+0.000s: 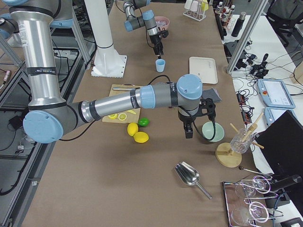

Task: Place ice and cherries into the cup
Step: 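Open the left gripper to drop the ice cube into the cup, then withdraw the left arm to rest while the right arm reaches toward the cherries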

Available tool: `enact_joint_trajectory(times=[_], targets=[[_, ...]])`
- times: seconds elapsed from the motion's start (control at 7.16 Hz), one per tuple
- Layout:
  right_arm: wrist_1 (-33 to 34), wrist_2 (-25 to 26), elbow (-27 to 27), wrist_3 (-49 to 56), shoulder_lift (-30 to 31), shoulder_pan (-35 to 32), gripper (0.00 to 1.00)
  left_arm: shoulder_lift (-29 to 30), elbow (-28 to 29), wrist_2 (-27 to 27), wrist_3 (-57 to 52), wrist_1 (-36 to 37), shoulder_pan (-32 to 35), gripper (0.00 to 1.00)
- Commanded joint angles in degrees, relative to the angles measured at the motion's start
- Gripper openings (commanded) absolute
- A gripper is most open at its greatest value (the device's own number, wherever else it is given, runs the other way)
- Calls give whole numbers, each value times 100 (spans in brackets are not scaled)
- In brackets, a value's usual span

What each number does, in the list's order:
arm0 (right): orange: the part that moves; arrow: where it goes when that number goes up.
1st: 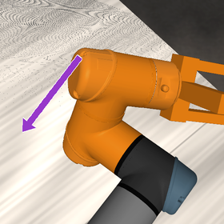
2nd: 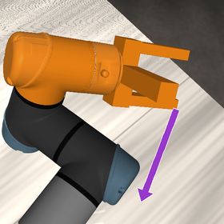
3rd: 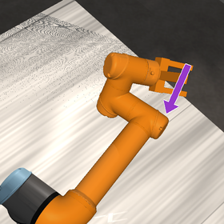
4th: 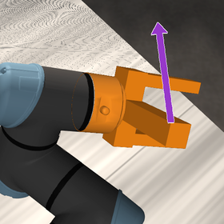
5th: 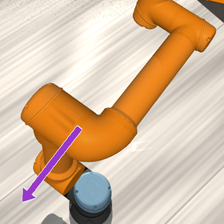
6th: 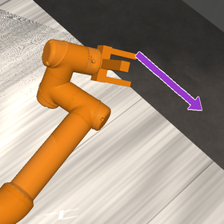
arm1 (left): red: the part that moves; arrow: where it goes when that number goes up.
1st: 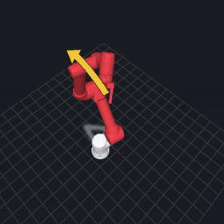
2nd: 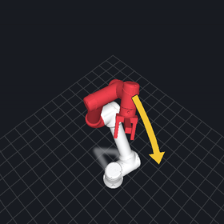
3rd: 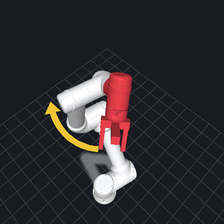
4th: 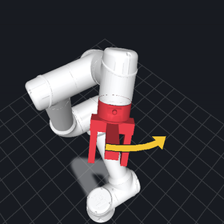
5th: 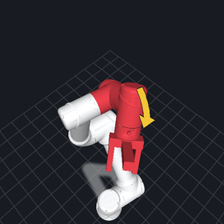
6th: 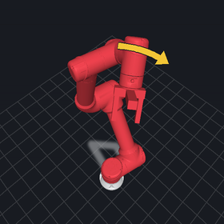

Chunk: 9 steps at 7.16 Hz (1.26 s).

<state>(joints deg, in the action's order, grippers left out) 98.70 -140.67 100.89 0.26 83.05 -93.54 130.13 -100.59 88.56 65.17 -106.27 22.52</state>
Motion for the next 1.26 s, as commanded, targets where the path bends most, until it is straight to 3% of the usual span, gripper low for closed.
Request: enact_joint_trajectory(times=[0.0,0.42,0.56,0.84,1.12], targets=[[0,4,36,-687,-392,359,100,39,-574,369,-518,974,565,98],[-130,119,184,-1992,-878,1247,100,-556,-497,1715,-2153,1047,2428,98],[-541,136,212,-2473,-921,1685,100,-768,-532,2109,-2244,1065,2964,98],[-1490,765,203,-3108,-922,2660,100,-1059,-646,2506,-2802,1256,3782,98],[-1661,1093,125,-3189,-878,3365,100,-1121,-795,2710,-3158,1784,4373,98]])
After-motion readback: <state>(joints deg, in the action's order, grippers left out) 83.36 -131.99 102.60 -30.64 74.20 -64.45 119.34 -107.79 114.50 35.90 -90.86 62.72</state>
